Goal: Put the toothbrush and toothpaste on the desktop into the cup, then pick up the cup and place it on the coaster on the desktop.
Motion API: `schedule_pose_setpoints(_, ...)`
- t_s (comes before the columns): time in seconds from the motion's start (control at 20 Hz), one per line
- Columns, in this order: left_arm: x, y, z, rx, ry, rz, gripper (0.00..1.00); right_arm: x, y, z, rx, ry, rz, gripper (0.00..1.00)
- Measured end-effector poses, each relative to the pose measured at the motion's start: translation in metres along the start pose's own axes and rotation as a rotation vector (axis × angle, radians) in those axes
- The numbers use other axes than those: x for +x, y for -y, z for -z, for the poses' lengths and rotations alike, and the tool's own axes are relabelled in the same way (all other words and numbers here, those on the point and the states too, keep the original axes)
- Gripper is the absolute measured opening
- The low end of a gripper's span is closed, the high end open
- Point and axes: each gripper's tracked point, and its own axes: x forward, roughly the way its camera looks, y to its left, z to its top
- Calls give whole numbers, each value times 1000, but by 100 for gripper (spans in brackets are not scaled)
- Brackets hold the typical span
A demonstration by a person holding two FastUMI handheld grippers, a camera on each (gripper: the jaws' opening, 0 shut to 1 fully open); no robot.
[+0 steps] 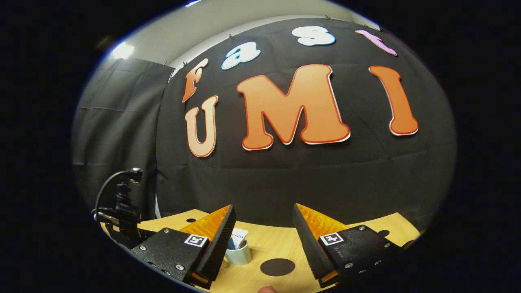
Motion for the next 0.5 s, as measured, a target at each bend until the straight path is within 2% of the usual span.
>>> schedule_pose_setpoints(0.35,27,10,-19,18,-131,18,96,-47,31,-28,-52,28,51,86)
schedule_pose_setpoints(0.4,31,12,-21,21,-159,19,96,-53,33,-31,-68,31,53,92)
schedule_pose_setpoints(0.45,30,13,-18,21,-187,19,96,-59,35,-35,-82,39,57,92)
schedule_pose_setpoints(0.5,31,13,-15,26,-221,18,96,-64,36,-38,-92,45,59,86)
